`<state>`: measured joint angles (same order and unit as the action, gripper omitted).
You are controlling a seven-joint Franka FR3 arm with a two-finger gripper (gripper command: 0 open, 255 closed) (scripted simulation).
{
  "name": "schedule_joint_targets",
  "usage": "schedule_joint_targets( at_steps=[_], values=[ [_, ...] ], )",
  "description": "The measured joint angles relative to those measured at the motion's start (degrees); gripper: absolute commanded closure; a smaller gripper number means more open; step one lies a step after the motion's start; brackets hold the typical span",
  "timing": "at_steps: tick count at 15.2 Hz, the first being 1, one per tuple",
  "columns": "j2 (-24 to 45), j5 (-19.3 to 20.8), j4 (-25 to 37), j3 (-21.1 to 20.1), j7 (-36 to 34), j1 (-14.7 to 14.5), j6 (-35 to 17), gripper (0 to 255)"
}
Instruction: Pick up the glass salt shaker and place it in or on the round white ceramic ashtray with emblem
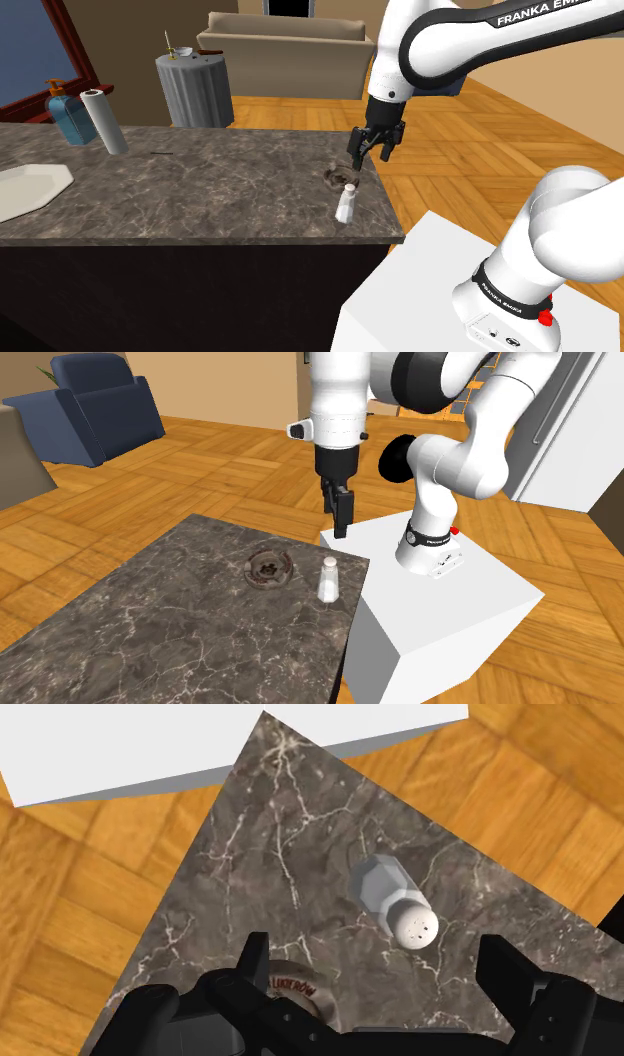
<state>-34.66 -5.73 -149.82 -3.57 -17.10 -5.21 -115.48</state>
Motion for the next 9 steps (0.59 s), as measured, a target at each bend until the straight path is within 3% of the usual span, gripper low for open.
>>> schedule_joint_targets(
  at_steps=[4, 9],
  values=[
    [5.6, -3.2, -1.0, -1.0, -1.2, -1.6, -6.8, 0],
    [8.4, -4.3, -3.3, -1.5, -1.2, -2.1, -11.9, 0]
  ],
)
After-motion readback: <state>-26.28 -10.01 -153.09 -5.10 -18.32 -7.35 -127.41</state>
